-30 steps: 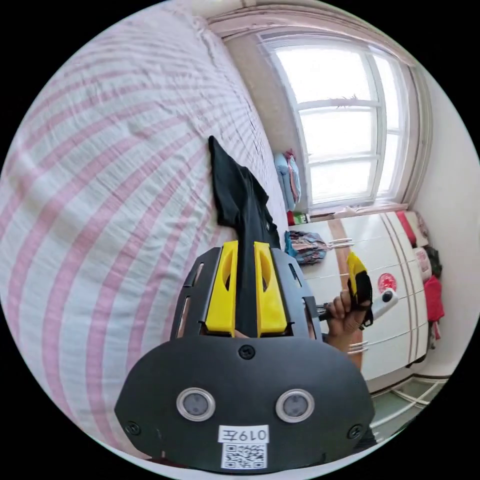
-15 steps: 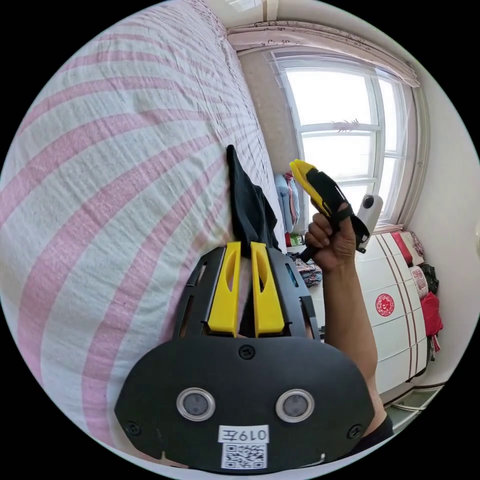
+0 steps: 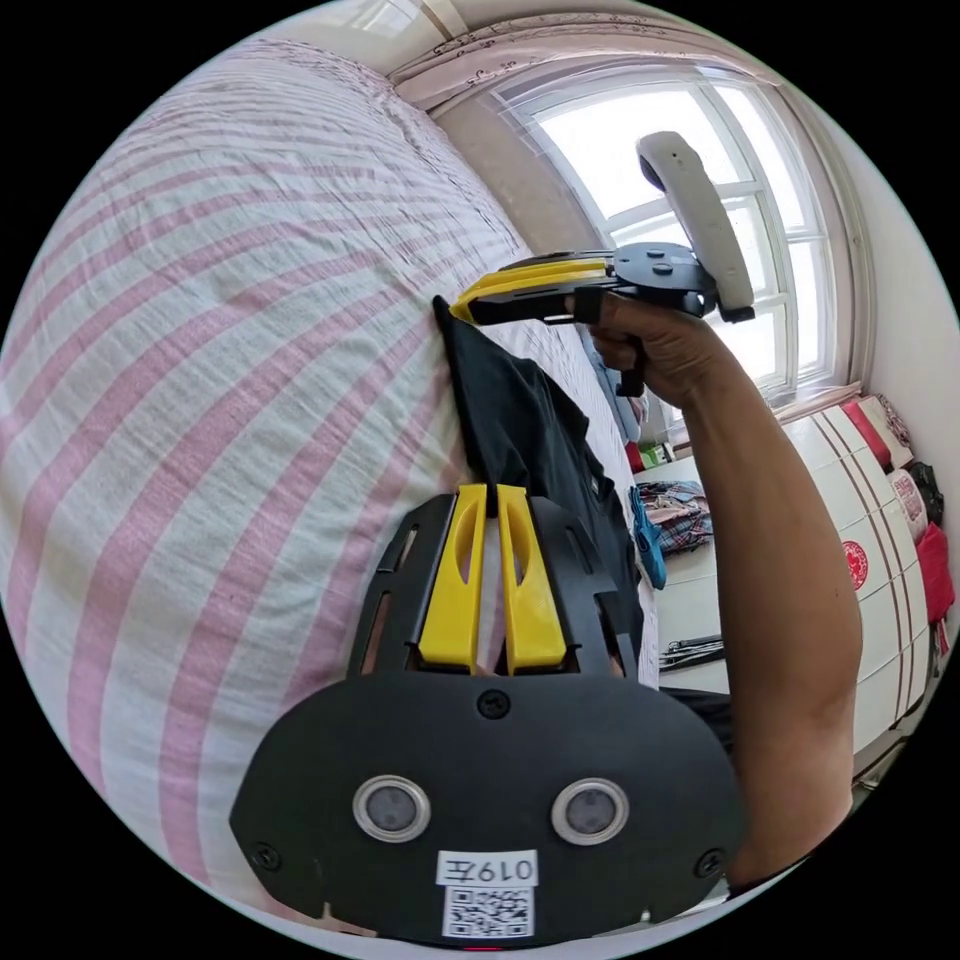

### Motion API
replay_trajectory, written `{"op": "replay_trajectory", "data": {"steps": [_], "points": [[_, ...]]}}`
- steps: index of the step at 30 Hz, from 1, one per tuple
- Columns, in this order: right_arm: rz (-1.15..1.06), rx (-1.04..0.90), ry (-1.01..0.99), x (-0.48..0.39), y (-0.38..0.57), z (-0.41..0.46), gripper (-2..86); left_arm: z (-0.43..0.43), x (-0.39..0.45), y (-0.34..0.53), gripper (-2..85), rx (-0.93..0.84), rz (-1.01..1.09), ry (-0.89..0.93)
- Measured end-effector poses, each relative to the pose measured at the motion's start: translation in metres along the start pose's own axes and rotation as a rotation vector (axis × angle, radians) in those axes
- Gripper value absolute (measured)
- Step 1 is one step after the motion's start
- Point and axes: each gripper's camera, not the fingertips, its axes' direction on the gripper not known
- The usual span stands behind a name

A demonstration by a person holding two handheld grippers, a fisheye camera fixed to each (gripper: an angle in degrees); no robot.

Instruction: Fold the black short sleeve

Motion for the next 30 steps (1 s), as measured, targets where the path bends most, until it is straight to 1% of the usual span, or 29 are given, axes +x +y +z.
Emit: {"op": "replay_trajectory", "data": {"steps": [5,9,14,18,21,23,26,30], "points": [[-0.022,-0.011,-0.038,0.018,-0.028,-0.014,5.6,0.009,0.0,-0.009,1.5,-0.001,0.004,-0.007],[-0.011,0.007,-0.07,0.039,-0.042,-0.039,10.5,0.015,0.0,-0.014,1.4,-0.002,0.003,-0.006],[-0.048,-0.041,-0.062,0.046,-0.066,-0.046,10.7,0.023,0.001,-0.018,1.6,-0.002,-0.003,0.0],[-0.057,-0.082,-0.133,0.059,-0.082,-0.045,7.5,0.028,0.003,-0.02,1.5,-0.002,-0.003,-0.001],[-0.075,-0.095,-0.205,0.065,-0.088,-0.049,2.2,0.032,0.005,-0.02,1.6,-0.001,-0.004,0.002],[-0.083,-0.088,-0.209,0.066,-0.087,-0.053,0.4,0.034,0.008,-0.02,1.6,0.0,-0.002,-0.001],[-0.077,-0.059,-0.203,0.07,-0.081,-0.063,-0.5,0.036,0.012,-0.019,1.5,0.009,0.004,-0.006],[-0.017,0.058,-0.178,0.084,-0.064,-0.085,-0.7,0.034,0.02,-0.016,1.5,0.048,0.021,-0.039]]}}
